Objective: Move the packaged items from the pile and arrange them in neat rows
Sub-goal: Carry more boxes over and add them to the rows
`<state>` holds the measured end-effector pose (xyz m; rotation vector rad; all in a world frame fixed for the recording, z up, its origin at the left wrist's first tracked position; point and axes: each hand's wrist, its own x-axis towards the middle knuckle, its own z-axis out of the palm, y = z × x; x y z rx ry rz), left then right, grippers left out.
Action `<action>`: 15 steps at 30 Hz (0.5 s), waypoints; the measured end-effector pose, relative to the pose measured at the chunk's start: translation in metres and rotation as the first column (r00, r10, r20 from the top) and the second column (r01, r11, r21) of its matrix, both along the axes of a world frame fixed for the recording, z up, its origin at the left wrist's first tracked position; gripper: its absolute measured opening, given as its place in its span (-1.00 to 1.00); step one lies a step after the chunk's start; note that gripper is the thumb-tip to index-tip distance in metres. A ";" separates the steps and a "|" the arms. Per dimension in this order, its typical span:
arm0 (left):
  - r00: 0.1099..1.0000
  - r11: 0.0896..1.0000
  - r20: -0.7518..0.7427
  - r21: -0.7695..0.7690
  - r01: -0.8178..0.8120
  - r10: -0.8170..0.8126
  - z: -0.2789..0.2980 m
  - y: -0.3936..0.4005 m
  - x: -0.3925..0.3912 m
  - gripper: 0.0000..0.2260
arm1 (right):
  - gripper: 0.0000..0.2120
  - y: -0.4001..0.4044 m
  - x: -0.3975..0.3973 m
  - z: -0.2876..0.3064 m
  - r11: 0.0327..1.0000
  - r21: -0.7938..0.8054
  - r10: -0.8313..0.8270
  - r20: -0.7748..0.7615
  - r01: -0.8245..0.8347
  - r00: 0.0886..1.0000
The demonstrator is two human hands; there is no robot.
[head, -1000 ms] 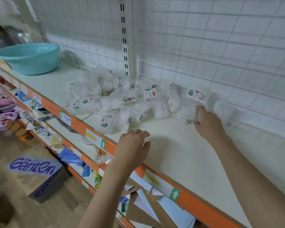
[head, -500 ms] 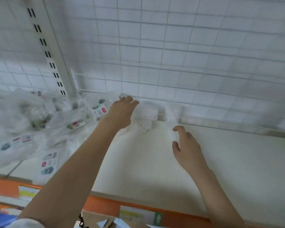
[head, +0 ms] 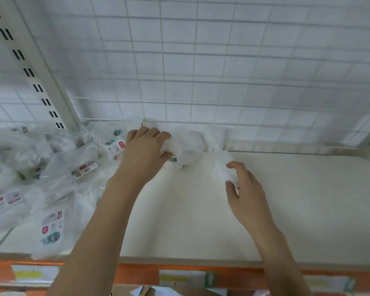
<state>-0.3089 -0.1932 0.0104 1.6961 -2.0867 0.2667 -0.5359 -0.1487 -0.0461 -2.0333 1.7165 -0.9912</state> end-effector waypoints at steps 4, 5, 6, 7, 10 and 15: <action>0.975 0.996 -0.207 -0.055 0.069 -0.079 -0.010 0.031 -0.047 -0.61 | -0.52 0.012 -0.038 0.008 0.998 -0.045 -0.041 0.058 0.044 0.997; 0.962 0.994 -0.253 -0.050 0.097 -0.106 -0.013 0.037 -0.065 -0.57 | -0.48 0.015 -0.053 0.009 0.996 -0.051 -0.062 0.095 0.067 0.994; 0.948 0.992 -0.291 -0.040 0.120 -0.126 -0.016 0.043 -0.084 -0.54 | -0.46 0.017 -0.071 0.009 0.994 -0.057 -0.083 0.125 0.091 0.989; 0.937 0.990 -0.321 -0.028 0.137 -0.138 -0.018 0.049 -0.105 -0.52 | -0.47 0.018 -0.090 0.009 0.991 -0.076 -0.098 0.132 0.109 0.986; 0.892 0.986 -0.422 -0.027 0.164 -0.160 -0.027 0.064 -0.174 -0.51 | -0.62 0.023 -0.155 0.003 0.970 -0.205 -0.121 0.068 0.133 0.990; 0.863 0.993 -0.491 -0.037 0.115 -0.119 -0.035 0.088 -0.304 -0.70 | -0.59 0.043 -0.280 -0.002 0.932 -0.351 -0.105 -0.037 0.085 0.994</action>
